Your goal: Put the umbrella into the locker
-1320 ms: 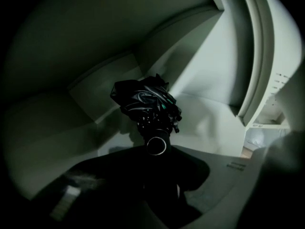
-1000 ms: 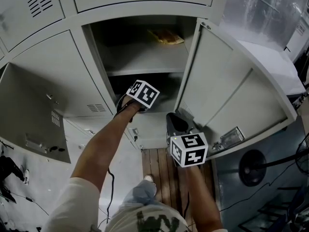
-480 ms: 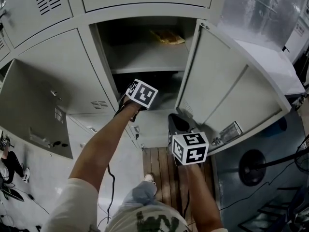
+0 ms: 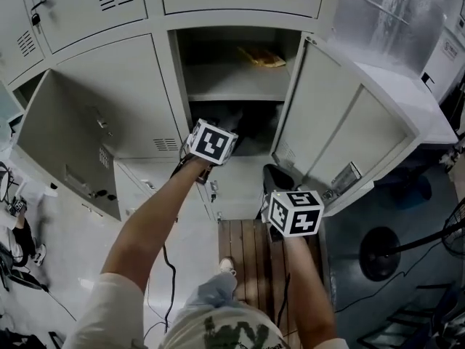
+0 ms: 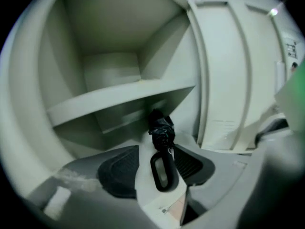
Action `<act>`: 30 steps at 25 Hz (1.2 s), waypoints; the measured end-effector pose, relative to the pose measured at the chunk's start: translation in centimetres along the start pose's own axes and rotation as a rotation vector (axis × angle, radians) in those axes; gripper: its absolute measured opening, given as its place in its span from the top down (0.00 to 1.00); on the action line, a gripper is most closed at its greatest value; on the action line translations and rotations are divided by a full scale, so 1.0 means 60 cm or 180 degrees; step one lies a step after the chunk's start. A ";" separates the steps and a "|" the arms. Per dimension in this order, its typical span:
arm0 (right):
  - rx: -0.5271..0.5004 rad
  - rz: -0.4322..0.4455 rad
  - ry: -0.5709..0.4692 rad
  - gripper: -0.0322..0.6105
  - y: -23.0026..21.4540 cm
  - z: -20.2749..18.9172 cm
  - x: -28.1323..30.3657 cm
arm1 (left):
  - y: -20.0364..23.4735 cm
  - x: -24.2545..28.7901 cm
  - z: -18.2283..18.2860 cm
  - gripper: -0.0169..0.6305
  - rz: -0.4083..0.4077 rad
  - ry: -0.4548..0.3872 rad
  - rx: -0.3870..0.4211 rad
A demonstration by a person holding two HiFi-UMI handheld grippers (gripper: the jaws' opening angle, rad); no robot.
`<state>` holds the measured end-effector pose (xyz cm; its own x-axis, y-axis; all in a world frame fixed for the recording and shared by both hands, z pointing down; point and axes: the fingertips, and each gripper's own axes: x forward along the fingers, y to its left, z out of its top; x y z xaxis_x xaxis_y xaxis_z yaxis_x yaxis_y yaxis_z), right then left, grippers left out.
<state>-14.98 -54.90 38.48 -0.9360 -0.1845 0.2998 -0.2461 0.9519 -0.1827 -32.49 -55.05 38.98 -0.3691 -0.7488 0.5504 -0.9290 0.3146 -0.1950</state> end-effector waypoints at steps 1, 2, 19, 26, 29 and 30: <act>-0.0001 -0.0002 -0.0020 0.95 0.003 0.004 -0.006 | -0.001 -0.017 -0.001 0.60 -0.0023 -0.0039 -0.0042; -0.0008 -0.0002 -0.0038 0.95 0.007 0.009 -0.012 | -0.007 -0.034 0.000 0.60 -0.0089 -0.0096 -0.0112; -0.0300 0.0073 -0.0304 0.95 0.095 0.077 -0.112 | -0.017 -0.312 -0.019 0.71 -0.0089 -0.0975 -0.0454; -0.0304 0.0102 -0.0376 0.95 0.111 0.084 -0.138 | -0.045 -0.381 -0.046 0.81 -0.0007 -0.1198 -0.0560; -0.0315 0.0118 -0.0369 0.96 0.117 0.081 -0.146 | -0.048 -0.400 -0.054 0.87 0.0030 -0.1240 -0.0580; -0.0328 0.0124 -0.0362 0.96 0.118 0.079 -0.149 | -0.049 -0.404 -0.057 0.88 0.0046 -0.1248 -0.0576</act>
<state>-9.57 -47.66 30.06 -0.9682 -0.1679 0.1854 -0.1874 0.9779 -0.0932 -20.70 -35.84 28.96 -0.3970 -0.8976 0.1918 -0.9167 0.3979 -0.0357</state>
